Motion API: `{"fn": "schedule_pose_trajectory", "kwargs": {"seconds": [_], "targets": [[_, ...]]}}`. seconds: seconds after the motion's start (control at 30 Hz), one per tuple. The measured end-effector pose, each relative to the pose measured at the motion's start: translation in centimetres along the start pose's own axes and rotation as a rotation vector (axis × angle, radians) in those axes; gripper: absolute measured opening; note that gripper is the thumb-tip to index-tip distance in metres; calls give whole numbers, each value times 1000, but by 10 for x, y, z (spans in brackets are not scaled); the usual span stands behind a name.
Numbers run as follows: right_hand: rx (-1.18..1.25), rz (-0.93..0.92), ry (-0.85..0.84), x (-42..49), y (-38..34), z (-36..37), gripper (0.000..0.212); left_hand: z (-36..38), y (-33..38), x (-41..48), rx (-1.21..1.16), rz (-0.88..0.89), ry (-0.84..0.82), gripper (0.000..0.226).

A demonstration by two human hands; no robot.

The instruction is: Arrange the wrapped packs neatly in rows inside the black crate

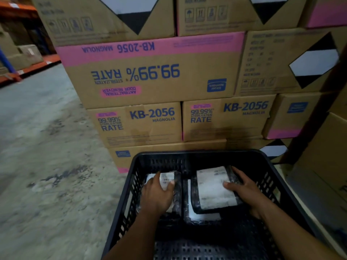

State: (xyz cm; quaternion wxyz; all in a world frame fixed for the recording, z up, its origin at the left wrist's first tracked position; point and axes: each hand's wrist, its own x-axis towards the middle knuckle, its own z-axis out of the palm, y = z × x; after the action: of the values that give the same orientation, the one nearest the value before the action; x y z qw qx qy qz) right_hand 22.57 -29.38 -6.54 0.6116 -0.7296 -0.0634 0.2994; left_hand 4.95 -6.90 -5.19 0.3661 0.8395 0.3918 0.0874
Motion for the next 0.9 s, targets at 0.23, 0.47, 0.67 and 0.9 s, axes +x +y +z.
{"fn": "schedule_pose_trajectory", "kwargs": {"seconds": [0.23, 0.47, 0.67, 0.9], "targets": [[-105, 23, -26, 14, 31, 37, 88, 16, -24, 10, 342, 74, -101, 79], [-223, -28, -98, 31, 36, 55, 94, 30, -47, 22, 558, 120, -125, 75], [-246, -43, -103, 39, 44, 55, 93, 41, -55, 30, 593, 97, -156, 71], [-472, 38, -60, 34, 35, 54, 97, 25, -39, 31, 545, 47, -290, 75]]}}
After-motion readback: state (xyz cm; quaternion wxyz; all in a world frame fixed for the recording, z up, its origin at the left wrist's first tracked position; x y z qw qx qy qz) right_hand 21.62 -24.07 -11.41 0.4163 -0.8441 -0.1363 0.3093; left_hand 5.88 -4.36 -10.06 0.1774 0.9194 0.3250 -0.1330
